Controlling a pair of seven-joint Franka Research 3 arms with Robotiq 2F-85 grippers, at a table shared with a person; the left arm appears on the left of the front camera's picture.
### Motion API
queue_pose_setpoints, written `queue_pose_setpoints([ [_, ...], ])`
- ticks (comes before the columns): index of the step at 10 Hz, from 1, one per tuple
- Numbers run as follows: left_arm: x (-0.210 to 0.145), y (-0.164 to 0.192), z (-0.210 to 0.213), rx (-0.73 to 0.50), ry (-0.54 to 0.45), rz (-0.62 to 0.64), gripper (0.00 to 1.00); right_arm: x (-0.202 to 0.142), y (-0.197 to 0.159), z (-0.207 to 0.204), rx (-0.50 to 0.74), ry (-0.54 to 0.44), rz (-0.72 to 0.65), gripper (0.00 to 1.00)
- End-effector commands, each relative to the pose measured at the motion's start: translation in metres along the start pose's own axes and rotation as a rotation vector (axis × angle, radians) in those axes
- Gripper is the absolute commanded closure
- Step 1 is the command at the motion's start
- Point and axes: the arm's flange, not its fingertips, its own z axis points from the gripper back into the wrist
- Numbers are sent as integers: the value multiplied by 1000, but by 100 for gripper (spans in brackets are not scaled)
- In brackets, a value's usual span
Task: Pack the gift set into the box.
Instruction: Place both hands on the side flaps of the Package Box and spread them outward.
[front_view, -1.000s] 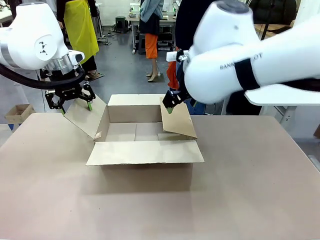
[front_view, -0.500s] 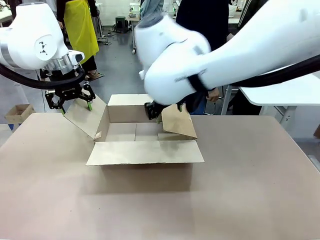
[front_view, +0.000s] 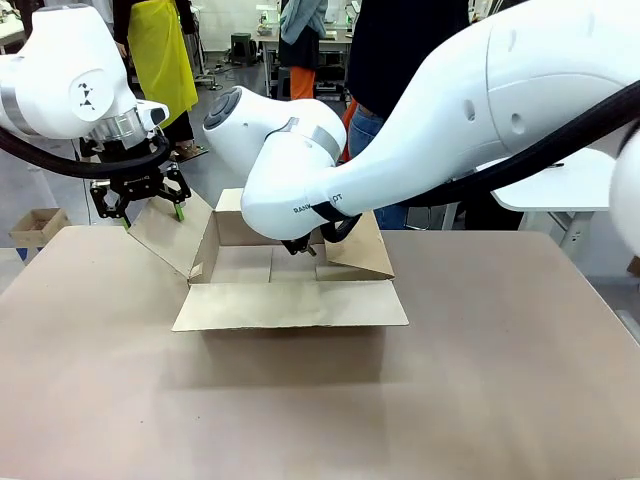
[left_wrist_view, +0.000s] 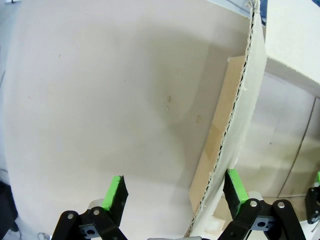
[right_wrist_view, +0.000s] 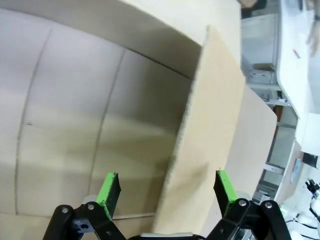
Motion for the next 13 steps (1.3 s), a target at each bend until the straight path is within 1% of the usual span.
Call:
queue_pose_setpoints([
  [1,-1,0,3,16,-7,10,0,-4,-4,2,-94,-2,-61,0],
  [3,-1,0,3,16,-7,10,0,-6,-26,7,-178,2,-117,0],
  [5,-1,0,3,16,-7,10,0,-7,-53,24,-207,-19,-176,0],
  [6,-1,0,3,16,-7,10,0,-8,-67,31,-204,-9,-199,0],
  [7,-1,0,3,16,-7,10,0,-12,-88,33,-231,36,-255,0],
  [9,-1,0,3,16,-7,10,0,-25,-129,21,-194,97,-326,0],
  [11,-1,0,3,16,-7,10,0,-49,-189,5,-121,138,-447,0],
  [12,-1,0,3,16,-7,10,0,-62,-204,-8,-58,150,-485,0],
  [13,-1,0,3,16,-7,10,0,-76,-217,-21,-22,171,-542,0],
])
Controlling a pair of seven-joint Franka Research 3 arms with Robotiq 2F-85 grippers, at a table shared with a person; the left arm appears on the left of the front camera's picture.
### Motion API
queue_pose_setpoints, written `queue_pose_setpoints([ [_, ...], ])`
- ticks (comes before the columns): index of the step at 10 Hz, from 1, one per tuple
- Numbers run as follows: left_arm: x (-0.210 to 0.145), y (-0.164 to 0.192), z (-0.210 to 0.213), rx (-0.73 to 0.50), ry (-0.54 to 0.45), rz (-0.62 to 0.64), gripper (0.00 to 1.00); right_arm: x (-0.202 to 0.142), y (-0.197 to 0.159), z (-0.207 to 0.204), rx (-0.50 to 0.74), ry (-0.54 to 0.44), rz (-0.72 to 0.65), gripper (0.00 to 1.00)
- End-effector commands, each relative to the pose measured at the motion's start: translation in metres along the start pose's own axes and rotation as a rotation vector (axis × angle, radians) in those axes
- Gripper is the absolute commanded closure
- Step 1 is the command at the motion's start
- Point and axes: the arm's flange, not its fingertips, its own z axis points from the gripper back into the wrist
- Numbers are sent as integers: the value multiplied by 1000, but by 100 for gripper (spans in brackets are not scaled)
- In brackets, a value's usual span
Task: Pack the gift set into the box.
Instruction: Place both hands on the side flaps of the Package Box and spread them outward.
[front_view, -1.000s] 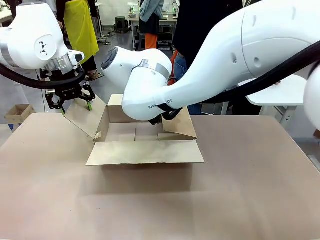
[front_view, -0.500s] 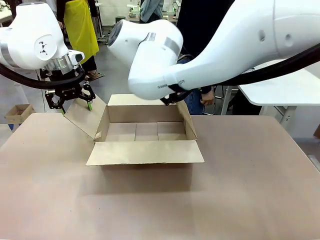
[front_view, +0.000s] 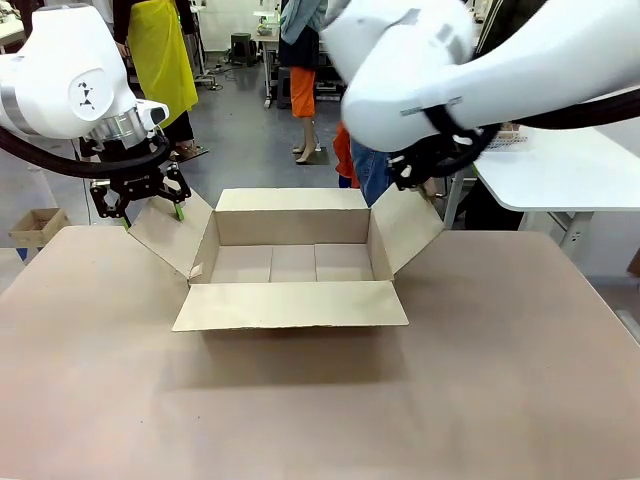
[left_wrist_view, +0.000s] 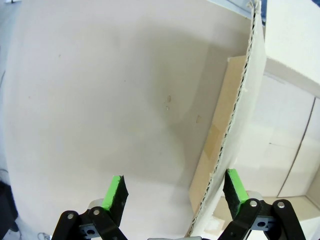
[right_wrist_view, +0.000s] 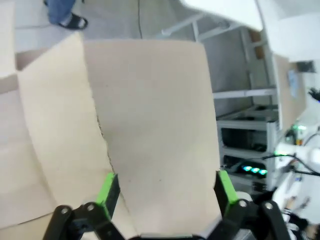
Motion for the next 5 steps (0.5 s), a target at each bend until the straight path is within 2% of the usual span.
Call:
queue_pose_setpoints([
  [1,-1,0,3,16,-6,10,0,-27,-21,-38,98,40,-105,0],
  [4,-1,0,3,16,-6,10,0,-43,1,-71,334,69,-36,0],
  [5,-1,0,3,16,-6,10,0,-47,5,-78,372,68,-42,0],
])
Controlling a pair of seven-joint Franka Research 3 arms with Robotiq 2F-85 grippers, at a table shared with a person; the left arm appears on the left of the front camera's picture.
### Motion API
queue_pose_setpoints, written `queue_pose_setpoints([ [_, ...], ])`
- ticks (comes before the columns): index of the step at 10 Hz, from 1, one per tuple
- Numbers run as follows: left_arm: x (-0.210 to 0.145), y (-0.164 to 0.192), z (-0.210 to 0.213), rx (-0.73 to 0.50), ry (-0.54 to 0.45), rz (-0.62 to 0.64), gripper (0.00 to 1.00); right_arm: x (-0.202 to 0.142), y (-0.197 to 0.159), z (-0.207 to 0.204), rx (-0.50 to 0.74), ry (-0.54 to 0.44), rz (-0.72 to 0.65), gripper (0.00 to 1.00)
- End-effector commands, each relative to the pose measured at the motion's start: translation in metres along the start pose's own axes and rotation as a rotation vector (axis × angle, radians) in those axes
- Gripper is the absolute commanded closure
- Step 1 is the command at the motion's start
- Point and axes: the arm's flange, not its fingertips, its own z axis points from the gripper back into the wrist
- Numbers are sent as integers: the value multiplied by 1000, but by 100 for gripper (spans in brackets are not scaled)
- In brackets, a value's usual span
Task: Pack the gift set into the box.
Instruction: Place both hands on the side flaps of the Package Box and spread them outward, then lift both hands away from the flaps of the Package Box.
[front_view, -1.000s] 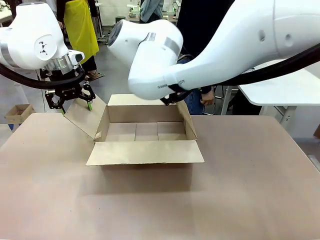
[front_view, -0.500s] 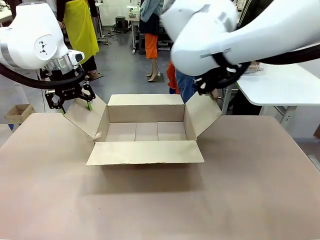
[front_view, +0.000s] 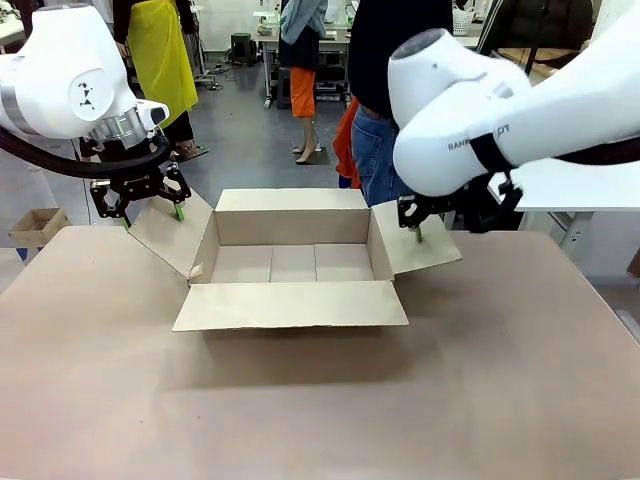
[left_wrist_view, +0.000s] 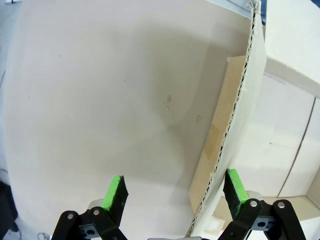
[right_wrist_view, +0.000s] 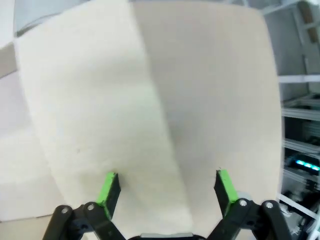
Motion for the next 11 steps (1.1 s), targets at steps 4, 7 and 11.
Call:
queue_pose_setpoints([
  [4,-1,0,3,16,-7,11,0,-9,6,-14,48,-7,5,0],
  [7,-1,0,3,16,-7,11,0,-9,6,-14,48,-7,5,0],
  [11,-1,0,3,16,-7,11,0,-9,6,-14,48,-7,5,0],
])
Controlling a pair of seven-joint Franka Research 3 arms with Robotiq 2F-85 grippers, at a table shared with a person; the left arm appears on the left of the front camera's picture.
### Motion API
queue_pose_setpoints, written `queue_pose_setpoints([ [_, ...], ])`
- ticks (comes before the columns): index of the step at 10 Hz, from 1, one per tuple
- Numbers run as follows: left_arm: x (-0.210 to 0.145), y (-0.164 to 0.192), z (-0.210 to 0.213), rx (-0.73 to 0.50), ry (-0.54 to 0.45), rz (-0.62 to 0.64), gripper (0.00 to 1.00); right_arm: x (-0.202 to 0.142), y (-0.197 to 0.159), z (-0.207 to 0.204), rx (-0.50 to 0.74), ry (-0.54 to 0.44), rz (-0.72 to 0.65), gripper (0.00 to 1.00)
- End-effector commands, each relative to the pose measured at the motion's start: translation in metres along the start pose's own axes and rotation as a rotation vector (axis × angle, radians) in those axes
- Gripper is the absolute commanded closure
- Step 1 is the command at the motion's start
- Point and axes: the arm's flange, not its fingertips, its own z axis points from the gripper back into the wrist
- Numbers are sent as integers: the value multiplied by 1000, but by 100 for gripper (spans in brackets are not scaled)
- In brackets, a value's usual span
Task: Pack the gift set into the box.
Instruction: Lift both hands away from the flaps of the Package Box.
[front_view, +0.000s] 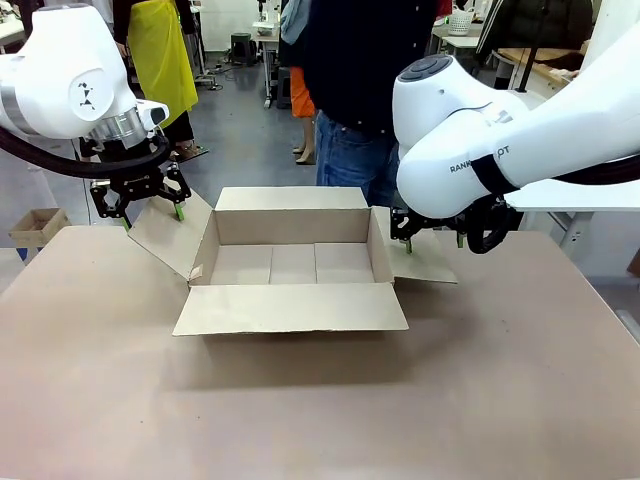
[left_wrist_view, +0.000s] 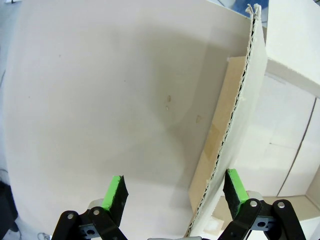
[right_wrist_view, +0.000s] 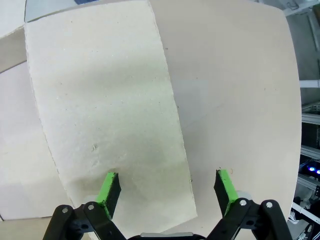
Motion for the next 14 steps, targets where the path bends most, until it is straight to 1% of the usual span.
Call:
queue_pose_setpoints([
  [1,-1,0,3,16,-7,11,0,1,1,2,-8,5,0,0],
  [14,-1,0,3,16,-7,11,0,1,1,2,-8,5,0,0],
])
